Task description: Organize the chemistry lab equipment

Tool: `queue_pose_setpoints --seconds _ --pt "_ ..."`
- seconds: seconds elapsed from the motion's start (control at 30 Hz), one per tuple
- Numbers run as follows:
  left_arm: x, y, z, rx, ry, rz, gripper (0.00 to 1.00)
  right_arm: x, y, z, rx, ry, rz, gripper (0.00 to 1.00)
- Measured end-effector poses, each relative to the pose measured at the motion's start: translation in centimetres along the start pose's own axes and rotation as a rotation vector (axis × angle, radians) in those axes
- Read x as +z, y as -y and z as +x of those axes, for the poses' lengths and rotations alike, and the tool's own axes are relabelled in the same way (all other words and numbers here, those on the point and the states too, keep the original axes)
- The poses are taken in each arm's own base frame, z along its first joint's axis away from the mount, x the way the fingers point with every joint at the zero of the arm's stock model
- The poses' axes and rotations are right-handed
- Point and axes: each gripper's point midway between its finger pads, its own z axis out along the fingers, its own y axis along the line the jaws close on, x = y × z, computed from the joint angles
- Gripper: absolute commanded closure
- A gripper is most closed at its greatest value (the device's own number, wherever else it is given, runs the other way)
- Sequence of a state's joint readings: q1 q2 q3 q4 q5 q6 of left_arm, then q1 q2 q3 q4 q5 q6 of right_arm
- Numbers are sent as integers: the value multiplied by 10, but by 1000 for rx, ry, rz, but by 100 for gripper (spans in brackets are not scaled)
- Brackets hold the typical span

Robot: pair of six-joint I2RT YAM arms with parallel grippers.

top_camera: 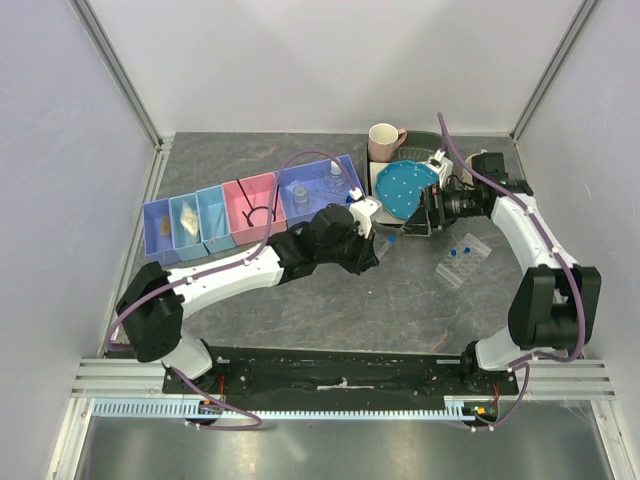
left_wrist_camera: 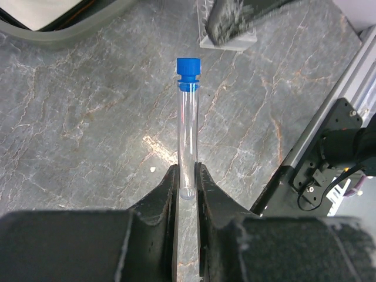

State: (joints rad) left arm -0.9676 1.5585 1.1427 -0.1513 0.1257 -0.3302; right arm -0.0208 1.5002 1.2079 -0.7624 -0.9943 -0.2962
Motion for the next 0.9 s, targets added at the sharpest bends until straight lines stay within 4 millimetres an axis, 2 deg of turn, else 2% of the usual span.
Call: queue_pose_setpoints --seconds 0.13,0.27,0.47,0.67,0.77,0.9 --pt "-7 1 -12 -26 47 7 97 7 -15 6 102 -51 -113 10" --pt "-8 2 -20 -42 77 13 97 10 -31 8 154 -76 -186 11" --pt "-8 2 -21 -54 81 15 97 17 -53 11 167 -104 -259 17" --pt "-8 4 -21 -54 78 22 97 20 -61 9 191 -114 -277 25" --pt "-8 4 -21 -54 78 23 97 22 -64 5 196 -111 -281 32" --pt "-9 5 -23 -53 85 25 97 26 -67 1 198 -110 -286 48"
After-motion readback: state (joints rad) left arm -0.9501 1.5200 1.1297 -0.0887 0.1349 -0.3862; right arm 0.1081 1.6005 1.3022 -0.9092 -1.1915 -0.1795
